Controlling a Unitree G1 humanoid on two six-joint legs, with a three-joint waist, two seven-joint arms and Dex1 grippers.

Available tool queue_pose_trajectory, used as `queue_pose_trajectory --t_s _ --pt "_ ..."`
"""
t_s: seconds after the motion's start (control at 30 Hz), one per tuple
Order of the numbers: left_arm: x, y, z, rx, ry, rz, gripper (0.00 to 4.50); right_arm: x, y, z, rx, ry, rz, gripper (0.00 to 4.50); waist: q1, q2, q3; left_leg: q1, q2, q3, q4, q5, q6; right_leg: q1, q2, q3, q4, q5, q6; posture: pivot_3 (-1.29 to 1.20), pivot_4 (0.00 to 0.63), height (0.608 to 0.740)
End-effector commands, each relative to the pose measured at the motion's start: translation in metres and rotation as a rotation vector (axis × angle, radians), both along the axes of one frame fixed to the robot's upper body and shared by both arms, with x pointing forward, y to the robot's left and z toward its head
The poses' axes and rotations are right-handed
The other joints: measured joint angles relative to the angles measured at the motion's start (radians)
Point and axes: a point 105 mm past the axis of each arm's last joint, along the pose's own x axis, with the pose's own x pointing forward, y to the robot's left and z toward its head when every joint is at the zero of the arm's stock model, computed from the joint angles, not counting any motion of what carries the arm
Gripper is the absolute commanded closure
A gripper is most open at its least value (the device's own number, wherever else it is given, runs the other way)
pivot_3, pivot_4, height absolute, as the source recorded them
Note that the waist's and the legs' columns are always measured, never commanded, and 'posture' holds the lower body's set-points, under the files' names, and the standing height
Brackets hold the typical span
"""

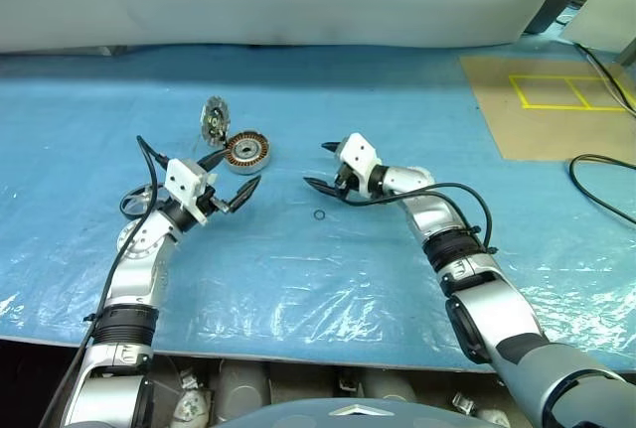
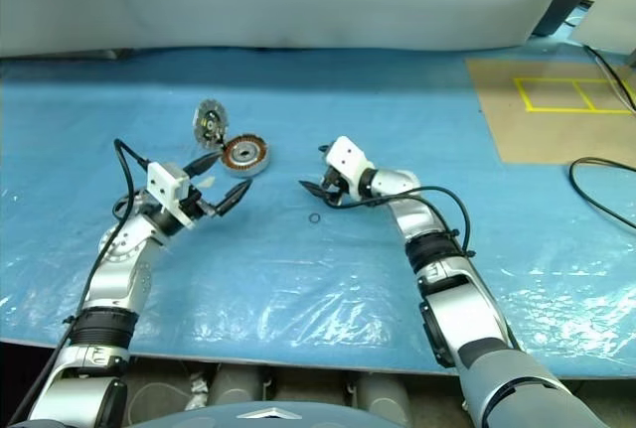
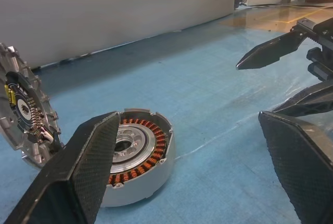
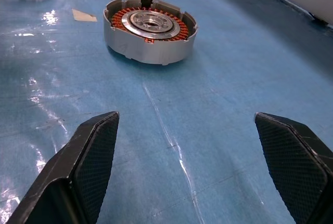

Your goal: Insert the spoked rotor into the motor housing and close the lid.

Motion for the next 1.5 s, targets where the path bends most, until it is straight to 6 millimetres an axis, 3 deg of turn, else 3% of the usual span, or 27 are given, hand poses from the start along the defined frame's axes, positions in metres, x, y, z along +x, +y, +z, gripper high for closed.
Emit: queue_pose_trajectory --t_s 0.03,1.23,1.37,1.5 --pt "-0.002 0.004 0.01 0.0 -0.038 0.012 0.0 0.0 0.007 0.01 0.002 -0.047 0.026 0.15 0.0 0.0 0.0 0.0 0.0 0.0 0.0 0.0 0.0 0.0 0.0 0.0 0.0 0.0 0.0 0.0 0.15 0.74" --pt "-0.005 0.021 0.009 0.023 -0.054 0.071 0.0 0.013 0.003 0.026 -0.003 -0.087 0.001 0.15 0.0 0.0 0.0 0.0 0.0 0.0 0.0 0.0 0.001 0.0 0.0 0.0 0.0 0.0 0.0 0.0 0.15 0.74" --pt "-0.006 0.021 0.009 0.02 -0.057 0.077 0.0 0.012 0.013 0.032 -0.004 -0.093 0.041 0.15 -0.002 0.0 0.0 0.0 0.0 0.0 0.0 0.0 0.001 0.0 0.0 0.0 0.0 0.0 0.0 0.0 0.15 0.74" --pt "-0.014 0.025 0.005 0.008 -0.05 0.099 0.0 0.011 0.038 0.04 -0.027 -0.074 0.132 0.15 -0.011 0.0 0.0 0.0 0.001 0.0 0.0 0.0 0.001 0.0 0.0 0.0 0.001 -0.001 -0.001 0.0 0.15 0.74"
